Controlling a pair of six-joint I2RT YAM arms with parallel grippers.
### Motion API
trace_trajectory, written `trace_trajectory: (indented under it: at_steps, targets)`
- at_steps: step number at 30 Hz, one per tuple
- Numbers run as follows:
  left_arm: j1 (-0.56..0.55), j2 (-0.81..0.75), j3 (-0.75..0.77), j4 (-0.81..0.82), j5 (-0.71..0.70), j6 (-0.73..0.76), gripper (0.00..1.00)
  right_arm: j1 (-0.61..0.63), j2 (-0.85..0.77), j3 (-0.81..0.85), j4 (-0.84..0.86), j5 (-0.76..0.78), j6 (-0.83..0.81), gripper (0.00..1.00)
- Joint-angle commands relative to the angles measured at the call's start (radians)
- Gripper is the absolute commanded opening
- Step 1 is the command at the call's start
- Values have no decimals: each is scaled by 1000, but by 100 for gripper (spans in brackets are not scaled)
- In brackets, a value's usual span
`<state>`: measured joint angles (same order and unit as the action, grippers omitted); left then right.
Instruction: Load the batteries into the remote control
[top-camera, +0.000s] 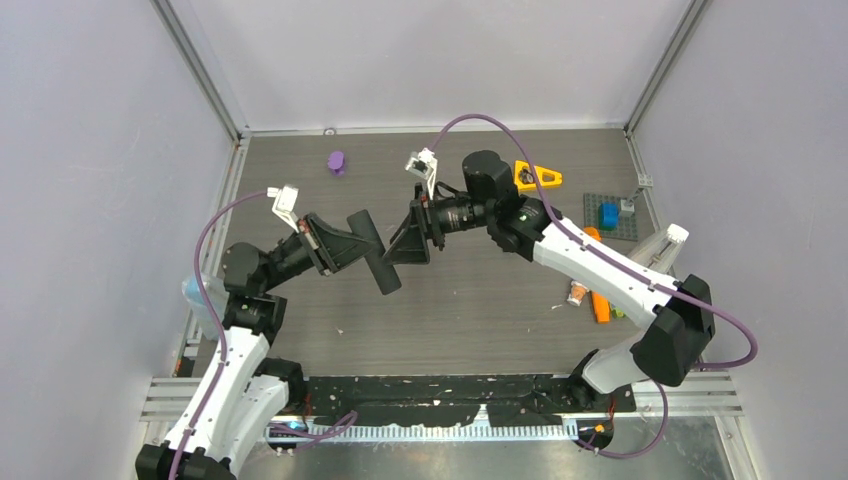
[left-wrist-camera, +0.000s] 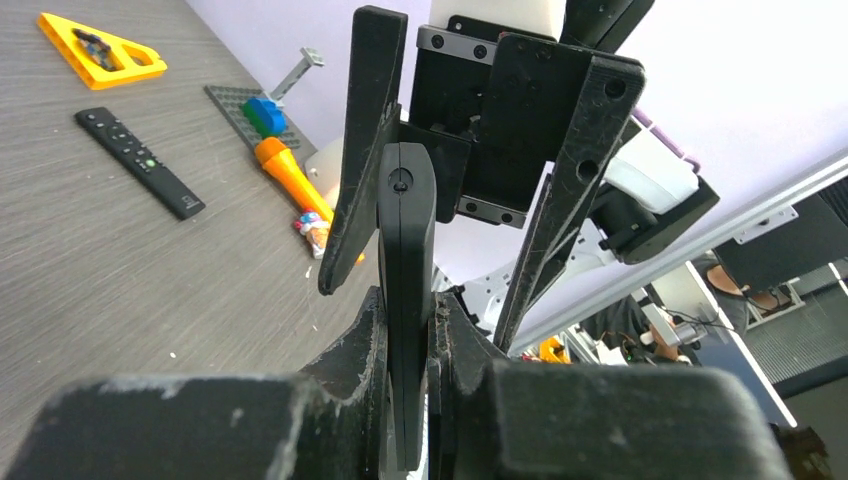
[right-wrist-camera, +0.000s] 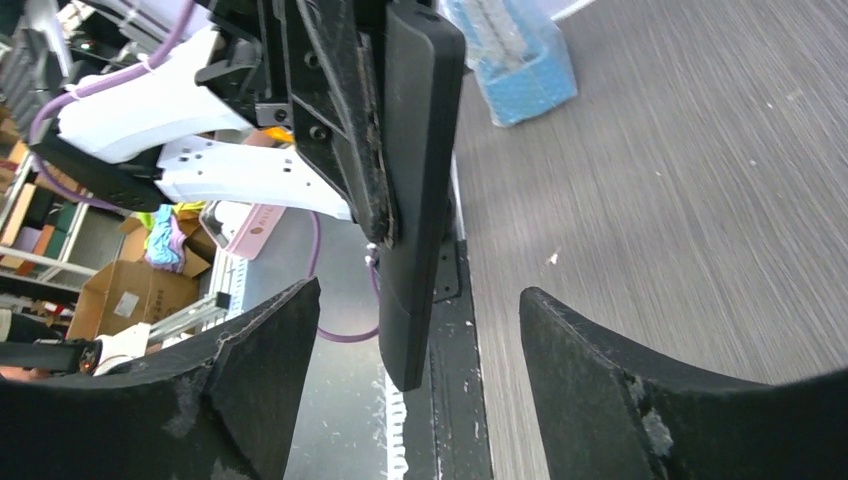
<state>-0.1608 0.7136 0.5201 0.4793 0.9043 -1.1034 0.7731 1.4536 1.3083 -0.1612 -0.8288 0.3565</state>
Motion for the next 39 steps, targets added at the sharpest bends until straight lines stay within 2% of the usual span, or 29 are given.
trace_trajectory:
  at_steps: [1, 13, 15, 16, 19, 20, 21, 23, 25, 26, 29, 31, 32, 35, 36, 39]
  targets:
    - [4, -1, 41, 136, 50, -47, 0, 16, 1, -7, 185, -99, 60, 76]
    - [4, -8, 35, 175, 29, -101, 0, 59, 48, -23, 207, -84, 74, 59]
    - [4, -11, 34, 169, 30, -100, 3, 58, 45, -26, 215, -73, 87, 48]
    - [4, -13, 32, 164, 28, -100, 5, 58, 45, -26, 217, -71, 91, 45]
    - [4, -17, 26, 158, 27, -100, 15, 59, 47, -28, 224, -55, 113, 26]
    - [4, -19, 23, 155, 26, -99, 20, 59, 48, -28, 225, -51, 118, 22]
    - [4, -21, 20, 153, 26, -97, 31, 58, 46, -30, 225, -39, 122, 17]
    - [4, -27, 14, 134, 25, -77, 69, 57, 40, -38, 227, -14, 129, 12]
    - [4, -45, 18, 36, 8, -9, 97, 51, 29, -51, 225, 25, 134, 9]
    - [4, -54, 26, -35, -7, 36, 99, 42, 25, -62, 222, 41, 136, 8]
    - [4, -89, 65, -329, -113, 202, 99, 7, 4, -84, 142, 144, 120, 6]
    - [4, -107, 95, -568, -268, 297, 100, -20, 1, -88, 1, 274, 58, 6]
    - [4, -113, 108, -650, -324, 330, 100, -32, 2, -79, -52, 403, 3, 6]
    - [4, -119, 119, -784, -434, 388, 99, -40, 24, -71, -254, 684, -87, 6]
    - [4, -121, 121, -808, -450, 398, 100, -48, 31, -76, -280, 824, -106, 6]
    - [4, -132, 111, -835, -470, 406, 100, -74, 95, -91, -356, 1033, -131, 6]
